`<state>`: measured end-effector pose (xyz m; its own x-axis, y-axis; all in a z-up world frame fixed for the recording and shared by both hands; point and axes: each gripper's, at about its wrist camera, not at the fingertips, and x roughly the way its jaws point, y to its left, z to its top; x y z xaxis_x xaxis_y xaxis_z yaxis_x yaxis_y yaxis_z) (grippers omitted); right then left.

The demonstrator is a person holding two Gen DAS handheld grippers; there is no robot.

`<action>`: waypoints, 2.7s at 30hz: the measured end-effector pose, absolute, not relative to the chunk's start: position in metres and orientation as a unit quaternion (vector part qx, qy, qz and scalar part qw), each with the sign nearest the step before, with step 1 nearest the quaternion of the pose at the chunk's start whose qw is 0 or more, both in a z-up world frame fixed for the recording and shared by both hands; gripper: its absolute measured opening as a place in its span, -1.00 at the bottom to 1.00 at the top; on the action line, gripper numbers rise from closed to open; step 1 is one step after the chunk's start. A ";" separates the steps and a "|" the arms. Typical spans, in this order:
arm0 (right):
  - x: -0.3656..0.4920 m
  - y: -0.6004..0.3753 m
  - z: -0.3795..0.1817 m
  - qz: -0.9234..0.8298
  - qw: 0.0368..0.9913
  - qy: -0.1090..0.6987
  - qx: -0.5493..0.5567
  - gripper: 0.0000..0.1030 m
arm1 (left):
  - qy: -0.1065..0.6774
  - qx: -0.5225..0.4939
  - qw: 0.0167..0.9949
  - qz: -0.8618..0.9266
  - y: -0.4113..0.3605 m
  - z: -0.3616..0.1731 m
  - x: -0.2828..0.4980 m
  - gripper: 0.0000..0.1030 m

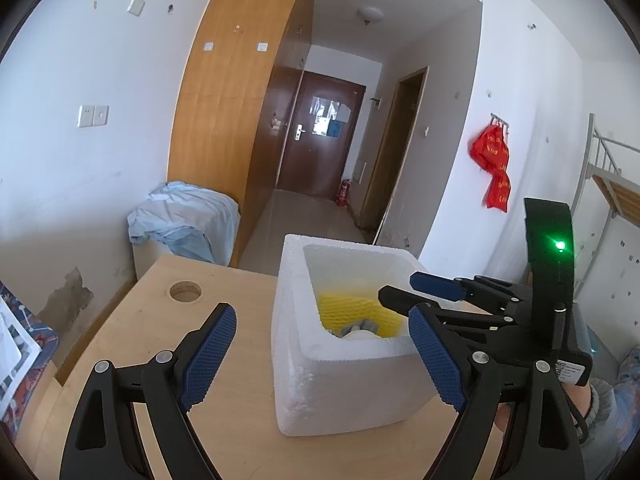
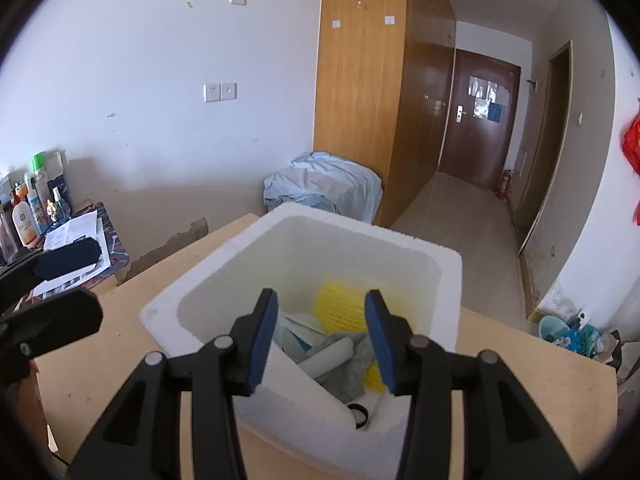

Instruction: Organize soft objects

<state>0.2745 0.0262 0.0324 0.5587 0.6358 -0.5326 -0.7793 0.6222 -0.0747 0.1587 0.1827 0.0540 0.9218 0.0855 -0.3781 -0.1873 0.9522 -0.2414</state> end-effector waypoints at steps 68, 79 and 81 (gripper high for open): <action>0.054 -0.173 -0.006 0.237 0.950 0.203 -0.006 0.59 | 0.181 -0.077 0.980 0.009 0.052 0.006 -0.010 0.72; 0.010 -0.189 0.007 0.209 0.972 0.108 -0.005 0.91 | 0.083 -0.059 0.994 0.040 0.039 0.017 -0.067 0.90; 0.004 -0.190 0.006 0.208 0.974 0.094 -0.007 0.91 | 0.070 -0.048 0.995 0.045 0.034 0.019 -0.076 0.90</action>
